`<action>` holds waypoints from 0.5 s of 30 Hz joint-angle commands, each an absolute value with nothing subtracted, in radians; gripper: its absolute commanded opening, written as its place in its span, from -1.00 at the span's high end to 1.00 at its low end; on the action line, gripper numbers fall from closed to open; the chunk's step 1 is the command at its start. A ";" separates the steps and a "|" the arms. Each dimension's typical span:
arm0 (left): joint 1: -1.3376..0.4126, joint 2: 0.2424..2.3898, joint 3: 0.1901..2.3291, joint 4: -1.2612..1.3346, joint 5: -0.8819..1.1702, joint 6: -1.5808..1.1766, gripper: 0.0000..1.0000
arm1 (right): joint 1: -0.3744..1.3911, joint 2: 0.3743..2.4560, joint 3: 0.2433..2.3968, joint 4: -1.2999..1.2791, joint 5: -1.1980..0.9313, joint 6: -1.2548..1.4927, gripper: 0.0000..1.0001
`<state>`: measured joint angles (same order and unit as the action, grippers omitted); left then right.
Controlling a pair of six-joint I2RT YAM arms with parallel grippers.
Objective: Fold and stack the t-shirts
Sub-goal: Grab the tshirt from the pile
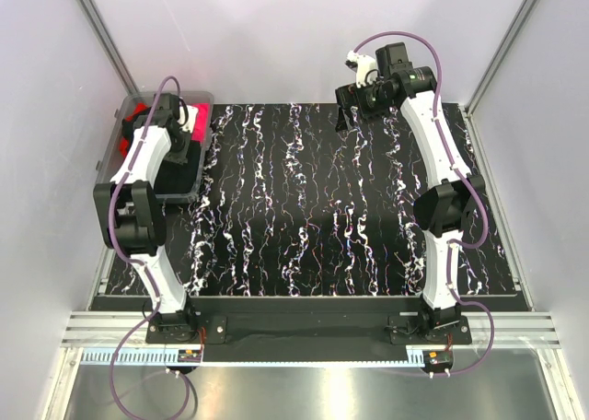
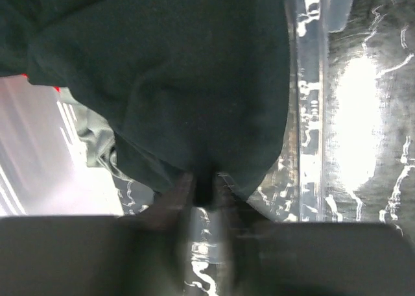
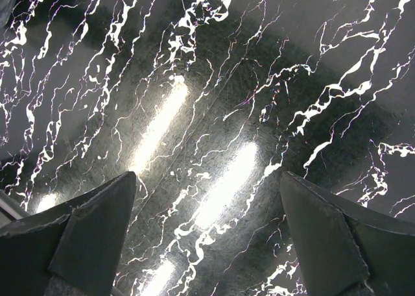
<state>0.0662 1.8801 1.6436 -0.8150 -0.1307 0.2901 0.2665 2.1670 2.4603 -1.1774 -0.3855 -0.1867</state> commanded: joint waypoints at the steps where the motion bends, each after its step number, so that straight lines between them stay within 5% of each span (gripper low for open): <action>1: 0.075 1.888 1.712 -0.788 -0.184 0.293 0.84 | 0.264 2.140 2.491 -1.184 -0.414 -0.198 -1.00; 2: 0.075 1.890 1.716 -0.788 -0.186 0.290 1.00 | 0.264 2.138 2.490 -1.184 -0.414 -0.199 -0.99; 15: 0.037 1.660 1.649 -0.769 -0.117 0.291 1.00 | 0.265 2.164 2.509 -1.163 -0.316 -0.215 -0.93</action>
